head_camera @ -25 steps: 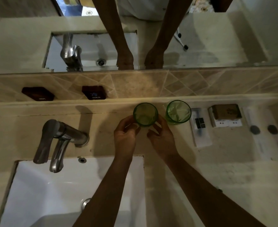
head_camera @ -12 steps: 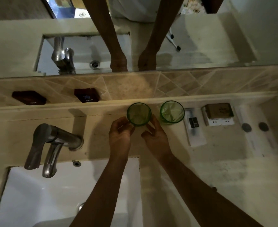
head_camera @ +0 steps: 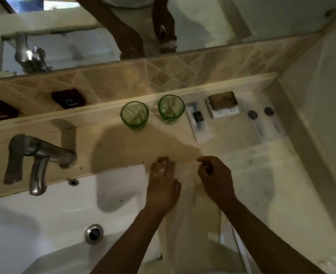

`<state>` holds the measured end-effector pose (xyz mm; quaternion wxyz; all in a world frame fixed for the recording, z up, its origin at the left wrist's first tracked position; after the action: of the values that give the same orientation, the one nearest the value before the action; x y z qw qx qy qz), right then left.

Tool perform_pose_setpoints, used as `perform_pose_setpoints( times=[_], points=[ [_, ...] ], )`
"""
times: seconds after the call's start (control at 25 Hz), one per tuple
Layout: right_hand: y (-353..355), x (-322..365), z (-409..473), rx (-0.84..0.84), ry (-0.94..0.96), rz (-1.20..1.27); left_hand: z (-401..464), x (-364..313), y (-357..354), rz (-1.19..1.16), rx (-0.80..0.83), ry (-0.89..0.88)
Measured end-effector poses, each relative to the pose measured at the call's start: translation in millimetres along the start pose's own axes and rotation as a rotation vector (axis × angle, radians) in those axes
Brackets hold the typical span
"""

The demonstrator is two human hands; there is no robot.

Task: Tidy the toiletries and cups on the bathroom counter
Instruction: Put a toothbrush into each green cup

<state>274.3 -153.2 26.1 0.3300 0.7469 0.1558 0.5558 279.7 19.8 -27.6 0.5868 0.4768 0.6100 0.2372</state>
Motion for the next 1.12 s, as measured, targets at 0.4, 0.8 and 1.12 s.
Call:
perform_pose_setpoints(
  times=[0.4, 0.8, 1.12],
  points=[
    [58, -120, -116, 0.05, -0.343, -0.202, -5, -5, -29, 0.33, 0.008, -0.049],
    [59, -125, -125, 0.318, -0.171, -0.42, 7, -28, -1, 0.236, 0.342, 0.156],
    [88, -139, -87, 0.271, -0.291, -0.21, -29, -63, -28, 0.255, 0.278, 0.289]
  ],
)
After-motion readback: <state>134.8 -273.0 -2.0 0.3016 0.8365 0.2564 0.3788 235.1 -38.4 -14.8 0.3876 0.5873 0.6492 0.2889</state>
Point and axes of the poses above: each hand's wrist, its own z-axis towards the middle knuckle, its own y-axis out of the back of the hand, x = y × z, the point moved 3 cm from there along z, towards the middle knuckle, and after that the axes turned 2 degrees about z, right-handed, at the moved point
